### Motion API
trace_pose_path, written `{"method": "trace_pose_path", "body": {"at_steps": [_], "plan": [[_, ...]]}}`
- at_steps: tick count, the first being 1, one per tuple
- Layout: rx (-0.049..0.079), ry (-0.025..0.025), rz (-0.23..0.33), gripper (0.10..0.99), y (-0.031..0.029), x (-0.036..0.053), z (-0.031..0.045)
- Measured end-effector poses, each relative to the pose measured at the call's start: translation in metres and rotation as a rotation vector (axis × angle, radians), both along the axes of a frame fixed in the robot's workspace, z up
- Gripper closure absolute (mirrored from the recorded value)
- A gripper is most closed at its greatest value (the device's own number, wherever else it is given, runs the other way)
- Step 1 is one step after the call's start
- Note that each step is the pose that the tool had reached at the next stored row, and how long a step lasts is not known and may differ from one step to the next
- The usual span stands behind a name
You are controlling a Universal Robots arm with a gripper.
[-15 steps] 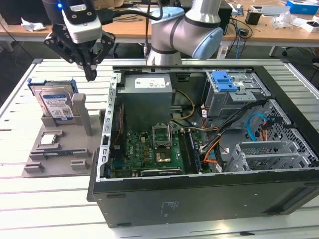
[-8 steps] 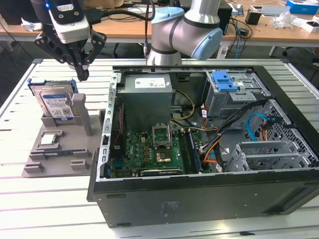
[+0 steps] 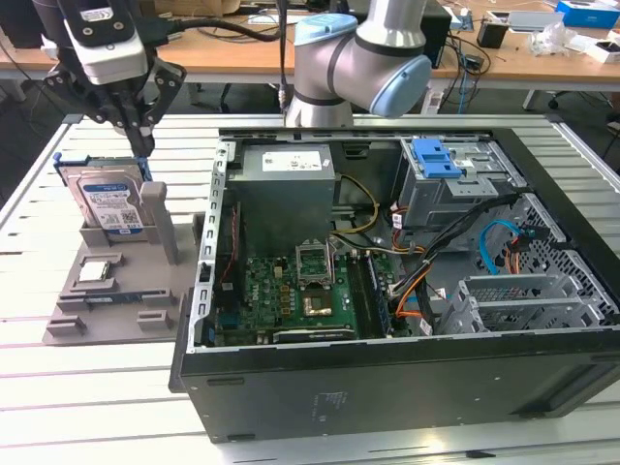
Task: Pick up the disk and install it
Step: 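Reach for the disk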
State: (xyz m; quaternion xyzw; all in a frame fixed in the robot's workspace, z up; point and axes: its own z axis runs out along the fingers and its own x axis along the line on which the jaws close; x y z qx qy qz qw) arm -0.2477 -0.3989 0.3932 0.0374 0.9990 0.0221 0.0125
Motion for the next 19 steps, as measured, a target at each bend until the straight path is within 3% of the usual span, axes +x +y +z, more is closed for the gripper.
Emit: {"method": "trace_pose_path", "body": {"at_steps": [13, 19], "plan": [[0.0, 0.0, 0.0, 0.98, 0.0, -0.0318, -0.0001], [0.0, 0.0, 0.0, 0.98, 0.0016, -0.0532, -0.0012]]}}
